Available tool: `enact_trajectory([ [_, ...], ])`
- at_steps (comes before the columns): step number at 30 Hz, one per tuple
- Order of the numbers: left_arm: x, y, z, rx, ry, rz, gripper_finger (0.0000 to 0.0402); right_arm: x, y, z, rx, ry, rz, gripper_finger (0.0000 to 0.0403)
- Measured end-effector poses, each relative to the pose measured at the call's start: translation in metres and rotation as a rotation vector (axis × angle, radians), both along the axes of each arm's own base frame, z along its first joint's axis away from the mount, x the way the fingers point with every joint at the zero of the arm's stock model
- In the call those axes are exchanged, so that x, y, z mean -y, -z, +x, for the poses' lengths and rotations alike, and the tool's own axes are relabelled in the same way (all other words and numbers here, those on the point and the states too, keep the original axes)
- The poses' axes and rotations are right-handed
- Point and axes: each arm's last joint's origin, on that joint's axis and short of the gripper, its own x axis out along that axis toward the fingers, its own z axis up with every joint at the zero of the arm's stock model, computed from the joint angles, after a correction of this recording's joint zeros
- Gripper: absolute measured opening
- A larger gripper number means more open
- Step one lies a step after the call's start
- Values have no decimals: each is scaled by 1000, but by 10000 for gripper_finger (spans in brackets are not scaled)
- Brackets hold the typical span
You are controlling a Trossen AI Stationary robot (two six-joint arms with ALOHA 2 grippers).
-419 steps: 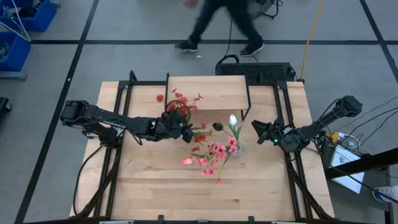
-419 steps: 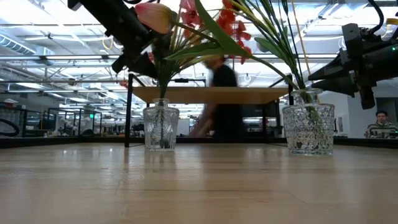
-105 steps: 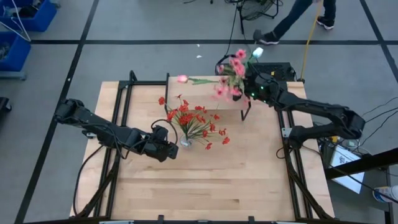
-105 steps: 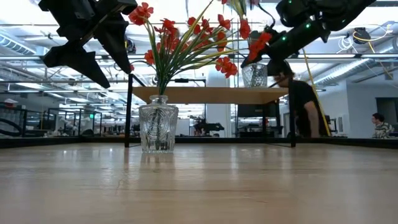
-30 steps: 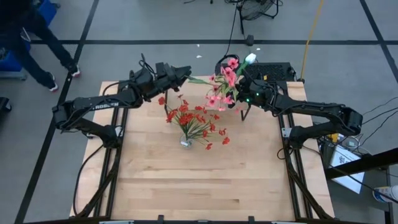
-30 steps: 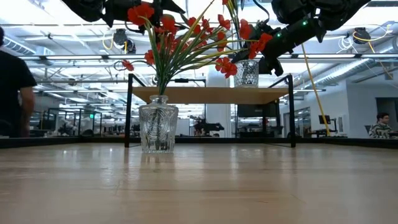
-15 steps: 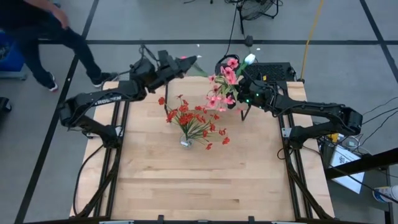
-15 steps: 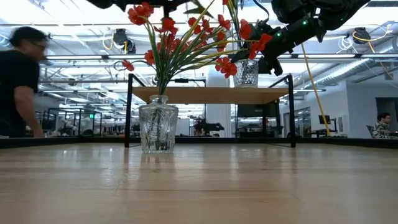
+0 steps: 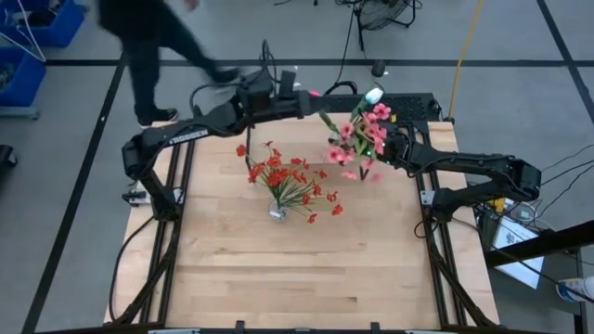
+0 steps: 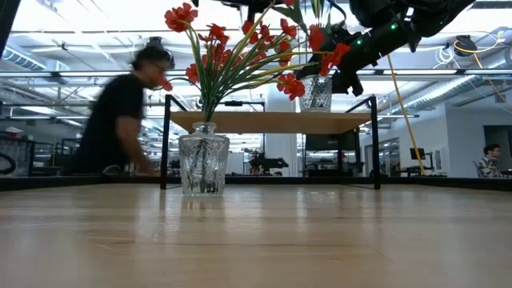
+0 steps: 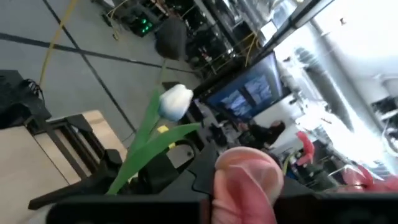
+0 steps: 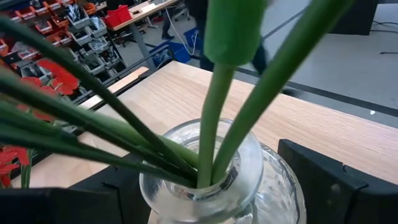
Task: Pick and place flowers into a vace then onto a shelf
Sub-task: Adjust the pink tulip in the transparent vase on the shelf
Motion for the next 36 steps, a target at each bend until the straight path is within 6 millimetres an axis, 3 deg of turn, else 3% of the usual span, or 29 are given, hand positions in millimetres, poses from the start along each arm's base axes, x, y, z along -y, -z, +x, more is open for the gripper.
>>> enact_trajectory([
  [5,2,-6,0,-109,-15,47,27,-1,0,0,-1,-1,0,288],
  [11,0,0,5,-123,-5,68,21,-1,0,0,-5,-4,-4,288],
  [17,-4,6,15,-53,182,-18,61,-1,1,0,-21,-1,-20,288],
  [28,-7,-10,8,52,180,98,129,-1,1,0,-23,4,-15,288],
  [36,-7,-16,7,108,164,107,149,-1,1,0,-16,11,-6,288],
])
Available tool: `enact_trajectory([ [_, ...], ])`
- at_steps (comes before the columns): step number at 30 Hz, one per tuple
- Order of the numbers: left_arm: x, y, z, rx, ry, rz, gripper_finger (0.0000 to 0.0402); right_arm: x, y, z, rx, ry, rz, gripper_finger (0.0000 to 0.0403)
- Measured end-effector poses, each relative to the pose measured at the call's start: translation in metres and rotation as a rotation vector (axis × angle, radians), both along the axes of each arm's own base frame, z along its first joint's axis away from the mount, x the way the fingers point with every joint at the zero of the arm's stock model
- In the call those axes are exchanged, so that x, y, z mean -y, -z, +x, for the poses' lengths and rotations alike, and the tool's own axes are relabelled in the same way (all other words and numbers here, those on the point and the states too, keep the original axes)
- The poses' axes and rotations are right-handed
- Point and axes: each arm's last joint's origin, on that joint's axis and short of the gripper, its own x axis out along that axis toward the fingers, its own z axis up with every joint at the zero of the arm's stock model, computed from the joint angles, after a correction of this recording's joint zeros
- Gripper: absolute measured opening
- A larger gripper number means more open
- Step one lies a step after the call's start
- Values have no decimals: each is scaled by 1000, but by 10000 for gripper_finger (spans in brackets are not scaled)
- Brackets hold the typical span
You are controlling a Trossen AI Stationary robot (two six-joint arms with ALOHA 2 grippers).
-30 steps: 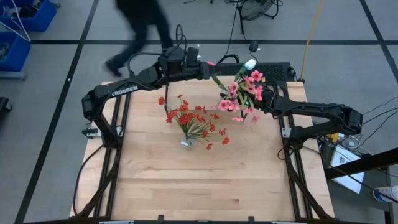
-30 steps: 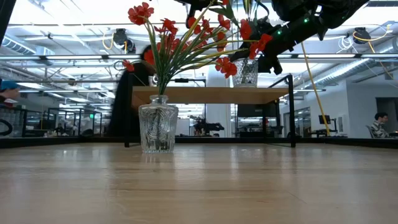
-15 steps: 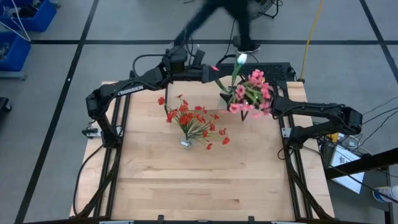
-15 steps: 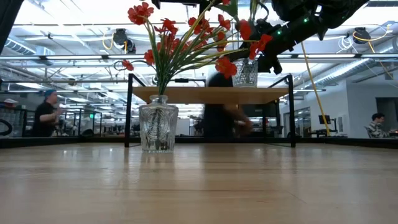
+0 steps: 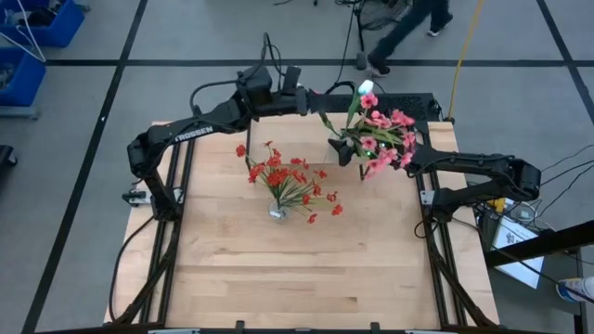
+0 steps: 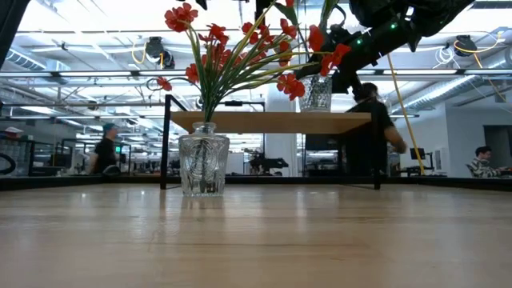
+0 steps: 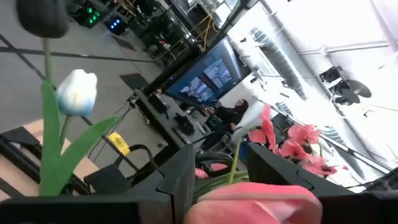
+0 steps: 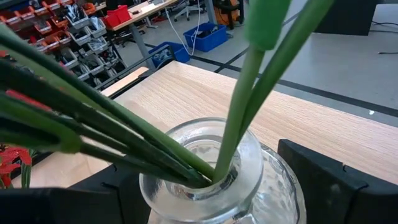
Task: Pick and place flowers into a vace then onto a shelf
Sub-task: Adjust the pink tulip in the transparent vase on the shelf
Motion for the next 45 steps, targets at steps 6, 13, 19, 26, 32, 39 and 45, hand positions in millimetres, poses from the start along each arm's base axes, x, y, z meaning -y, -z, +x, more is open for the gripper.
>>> enact_trajectory([
  [6,0,0,0,-2,20,-71,150,0,0,0,0,0,0,288],
  [13,4,6,1,-66,110,-56,167,0,1,0,-8,0,3,288],
  [19,5,9,2,-91,79,-78,255,0,1,-1,-22,-7,-1,288],
  [26,-2,3,-1,-36,46,-84,368,0,1,-1,-23,-8,-3,288],
  [32,-10,1,-5,-23,43,-83,388,0,1,-1,-22,-6,0,288],
  [39,-12,-19,-32,-31,14,5,360,0,2,-1,-26,-8,-2,288],
  [45,0,-42,-64,-68,-53,74,377,0,2,-1,-27,-7,-2,288],
])
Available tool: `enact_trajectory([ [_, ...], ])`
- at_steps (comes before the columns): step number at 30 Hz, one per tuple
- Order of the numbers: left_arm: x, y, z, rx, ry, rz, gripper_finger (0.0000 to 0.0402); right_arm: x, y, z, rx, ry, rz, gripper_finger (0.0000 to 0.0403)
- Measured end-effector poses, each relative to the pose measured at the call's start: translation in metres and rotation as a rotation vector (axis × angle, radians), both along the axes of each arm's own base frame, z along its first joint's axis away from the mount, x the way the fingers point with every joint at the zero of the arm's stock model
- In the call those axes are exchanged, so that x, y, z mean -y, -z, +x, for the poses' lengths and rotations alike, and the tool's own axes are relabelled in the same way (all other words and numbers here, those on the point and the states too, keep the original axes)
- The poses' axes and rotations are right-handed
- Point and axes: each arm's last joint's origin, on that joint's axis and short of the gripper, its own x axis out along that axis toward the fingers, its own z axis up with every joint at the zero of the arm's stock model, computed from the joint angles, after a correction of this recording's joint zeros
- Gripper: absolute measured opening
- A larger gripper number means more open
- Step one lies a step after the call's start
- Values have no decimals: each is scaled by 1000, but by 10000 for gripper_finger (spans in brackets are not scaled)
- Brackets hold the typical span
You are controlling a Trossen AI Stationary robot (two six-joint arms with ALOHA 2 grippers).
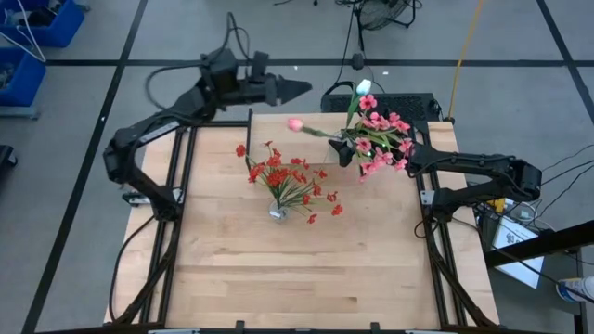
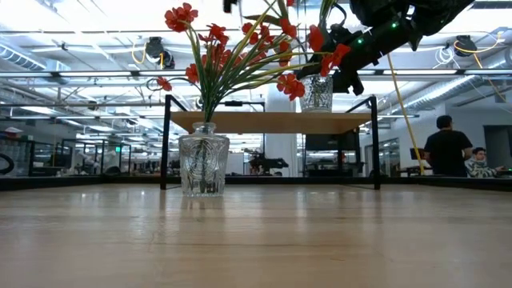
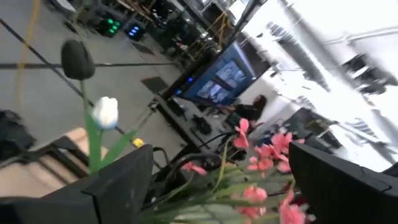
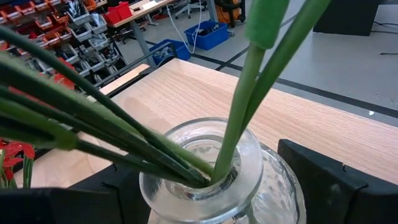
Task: Pick and place flowers into a vace then onto a shelf
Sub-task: Adjust the pink tulip in the transparent vase on the shelf, then adjust the transparent vase on the shelf
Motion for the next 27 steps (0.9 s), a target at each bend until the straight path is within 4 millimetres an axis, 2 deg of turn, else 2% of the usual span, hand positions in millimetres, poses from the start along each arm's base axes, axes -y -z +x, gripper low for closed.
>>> enact_trajectory([
  [4,25,-12,-20,-69,-33,58,380,0,0,0,-1,0,-2,288],
  [9,64,-9,-32,-226,-55,100,370,0,0,0,2,0,-3,288],
  [15,111,12,-33,-497,-157,149,354,0,0,0,1,0,-1,306],
  [19,136,22,-35,-602,-219,157,351,0,-1,0,10,-2,-2,329],
  [27,177,48,-34,-646,-388,120,351,1,-4,2,32,-12,-43,353],
])
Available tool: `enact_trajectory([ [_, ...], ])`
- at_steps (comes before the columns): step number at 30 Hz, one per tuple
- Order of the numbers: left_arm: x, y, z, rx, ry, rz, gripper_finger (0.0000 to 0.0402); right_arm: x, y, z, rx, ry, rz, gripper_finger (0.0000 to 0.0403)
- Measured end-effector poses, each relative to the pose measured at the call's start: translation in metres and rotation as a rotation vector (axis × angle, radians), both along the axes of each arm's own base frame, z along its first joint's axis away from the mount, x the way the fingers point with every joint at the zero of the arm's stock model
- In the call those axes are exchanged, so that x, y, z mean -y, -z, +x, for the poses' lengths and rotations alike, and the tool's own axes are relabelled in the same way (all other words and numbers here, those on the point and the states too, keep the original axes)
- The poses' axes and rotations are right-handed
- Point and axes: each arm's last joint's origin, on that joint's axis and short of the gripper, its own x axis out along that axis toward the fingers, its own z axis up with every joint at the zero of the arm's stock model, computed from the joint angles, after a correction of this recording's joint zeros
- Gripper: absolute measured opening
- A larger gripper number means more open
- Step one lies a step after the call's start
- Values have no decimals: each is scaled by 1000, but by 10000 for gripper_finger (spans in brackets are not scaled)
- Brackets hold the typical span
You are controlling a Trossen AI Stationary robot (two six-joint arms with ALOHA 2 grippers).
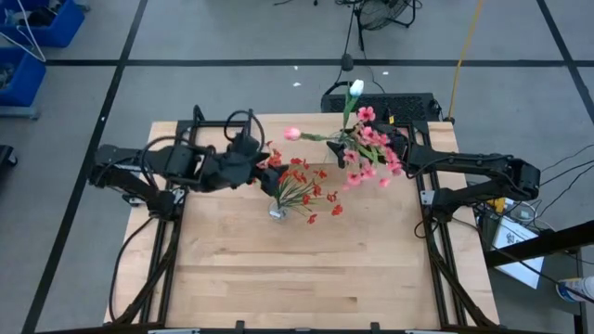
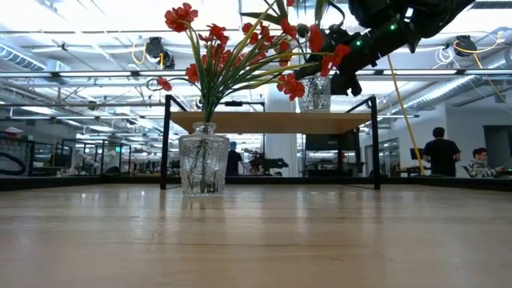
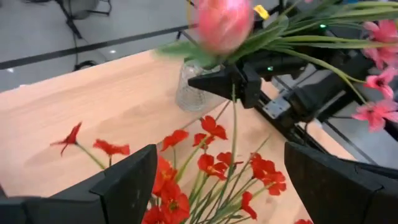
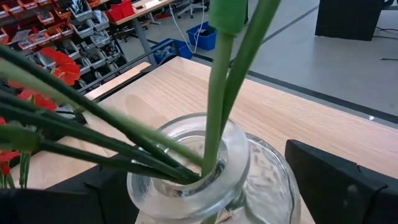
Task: Pick and place flowers into a vace then onto a shelf
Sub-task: Adjust the transparent vase on the shelf
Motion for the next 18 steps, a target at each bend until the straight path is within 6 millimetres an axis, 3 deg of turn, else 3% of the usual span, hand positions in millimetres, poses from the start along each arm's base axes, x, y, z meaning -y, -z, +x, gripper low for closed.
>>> enact_trajectory([
  [18,28,40,0,-9,-69,-117,351,0,0,0,-10,1,-8,354],
])
